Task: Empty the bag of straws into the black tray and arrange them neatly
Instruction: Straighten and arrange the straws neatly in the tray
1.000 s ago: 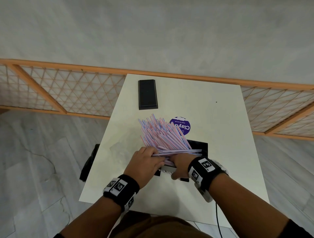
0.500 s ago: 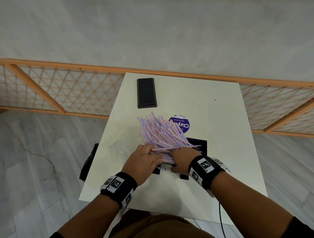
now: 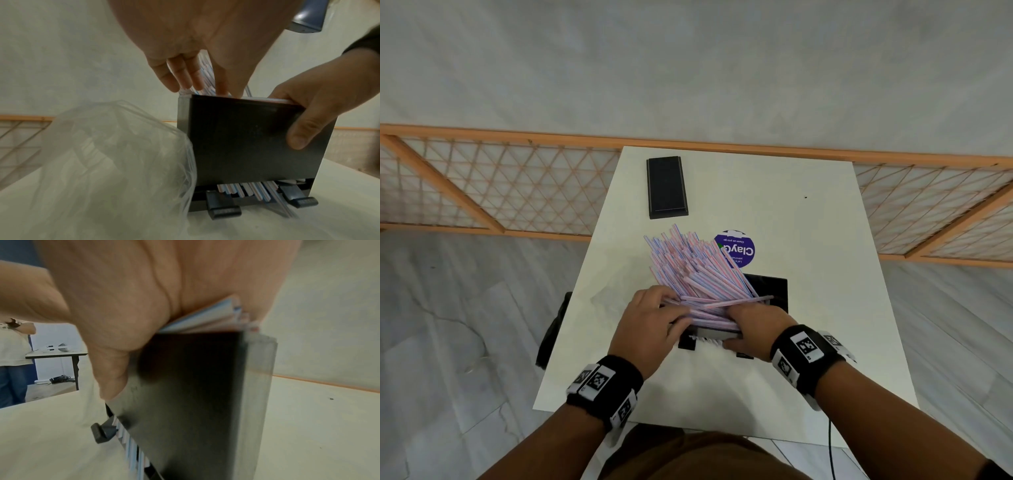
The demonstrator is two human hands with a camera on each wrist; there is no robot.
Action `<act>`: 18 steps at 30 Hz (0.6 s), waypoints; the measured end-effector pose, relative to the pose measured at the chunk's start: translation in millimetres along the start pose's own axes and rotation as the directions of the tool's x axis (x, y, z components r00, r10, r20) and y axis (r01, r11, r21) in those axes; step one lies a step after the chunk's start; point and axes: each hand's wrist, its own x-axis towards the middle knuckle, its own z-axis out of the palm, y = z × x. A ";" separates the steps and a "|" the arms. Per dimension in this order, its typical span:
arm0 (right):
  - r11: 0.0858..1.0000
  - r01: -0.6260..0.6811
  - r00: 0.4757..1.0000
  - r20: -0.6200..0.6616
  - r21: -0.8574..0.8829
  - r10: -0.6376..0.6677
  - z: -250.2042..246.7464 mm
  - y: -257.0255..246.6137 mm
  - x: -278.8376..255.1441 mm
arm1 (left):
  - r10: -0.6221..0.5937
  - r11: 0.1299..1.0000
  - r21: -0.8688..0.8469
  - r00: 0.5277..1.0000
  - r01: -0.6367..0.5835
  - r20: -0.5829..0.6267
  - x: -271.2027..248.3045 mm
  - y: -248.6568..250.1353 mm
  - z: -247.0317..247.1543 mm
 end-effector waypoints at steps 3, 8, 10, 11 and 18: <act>0.998 0.037 0.999 -0.006 0.046 -0.036 0.3 -3.3 4.7 | -0.084 0.995 -0.049 0.996 0.084 0.006 -3.7 -1.9 1.9; 0.986 0.110 0.992 -0.072 0.129 -0.102 4.2 -7.7 8.7 | -0.134 0.985 -0.100 0.989 0.139 0.056 -4.0 -1.6 2.6; 0.984 0.097 0.994 -0.066 0.152 -0.088 6.0 -9.3 8.2 | -0.139 0.983 -0.112 0.987 0.147 0.077 -2.7 -0.9 2.3; 0.984 0.081 0.996 -0.038 0.159 -0.076 6.6 -11.0 7.0 | -0.140 0.982 -0.114 0.987 0.149 0.083 -2.0 -0.6 1.7; 0.982 0.023 0.995 0.094 0.190 -0.042 8.5 -18.7 15.3 | -0.063 0.992 -0.100 0.989 0.076 0.134 -3.6 5.6 -0.3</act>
